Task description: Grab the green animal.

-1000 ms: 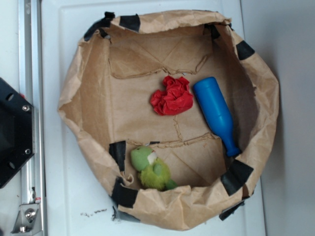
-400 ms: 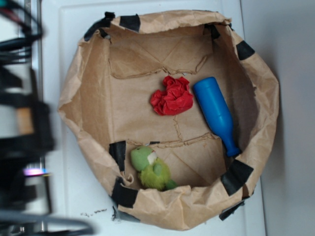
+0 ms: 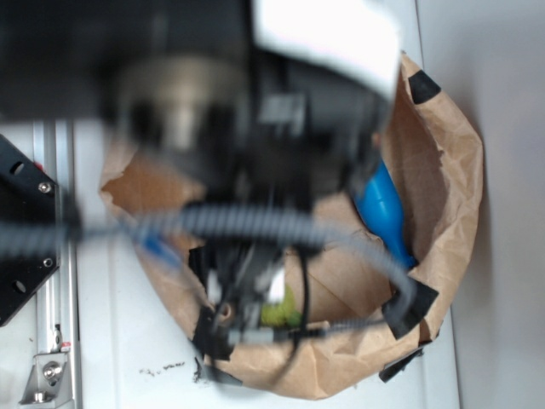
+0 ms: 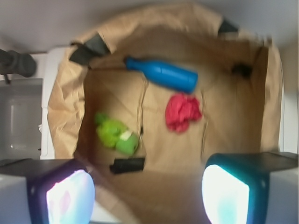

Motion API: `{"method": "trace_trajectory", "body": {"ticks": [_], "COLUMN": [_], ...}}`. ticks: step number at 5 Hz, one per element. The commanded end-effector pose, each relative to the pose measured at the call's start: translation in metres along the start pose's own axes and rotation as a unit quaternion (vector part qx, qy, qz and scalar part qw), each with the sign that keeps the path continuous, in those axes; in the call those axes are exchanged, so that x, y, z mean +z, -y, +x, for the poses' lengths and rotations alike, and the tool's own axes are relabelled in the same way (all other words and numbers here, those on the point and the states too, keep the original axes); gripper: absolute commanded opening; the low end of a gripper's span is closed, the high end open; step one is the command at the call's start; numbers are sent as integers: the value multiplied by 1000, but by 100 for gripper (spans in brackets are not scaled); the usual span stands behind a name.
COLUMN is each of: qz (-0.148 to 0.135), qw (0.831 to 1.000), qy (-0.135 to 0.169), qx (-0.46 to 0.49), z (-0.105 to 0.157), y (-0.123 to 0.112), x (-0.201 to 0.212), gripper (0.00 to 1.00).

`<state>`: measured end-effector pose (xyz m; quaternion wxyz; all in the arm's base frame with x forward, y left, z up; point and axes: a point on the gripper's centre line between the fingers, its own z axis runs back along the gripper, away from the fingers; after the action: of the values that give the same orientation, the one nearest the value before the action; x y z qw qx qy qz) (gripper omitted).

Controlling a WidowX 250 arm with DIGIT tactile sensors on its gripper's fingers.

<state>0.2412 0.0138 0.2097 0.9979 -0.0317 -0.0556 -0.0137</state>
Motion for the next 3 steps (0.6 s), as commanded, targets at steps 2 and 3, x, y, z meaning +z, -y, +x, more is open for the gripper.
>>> {"method": "trace_trajectory", "body": {"ticks": [2, 3], "qz": [-25, -22], "qw": [932, 912], "qy": [60, 41], "qx": [-357, -408], "z": [4, 4], "y": [3, -2], "x": [-10, -31], "gripper": [100, 100]}}
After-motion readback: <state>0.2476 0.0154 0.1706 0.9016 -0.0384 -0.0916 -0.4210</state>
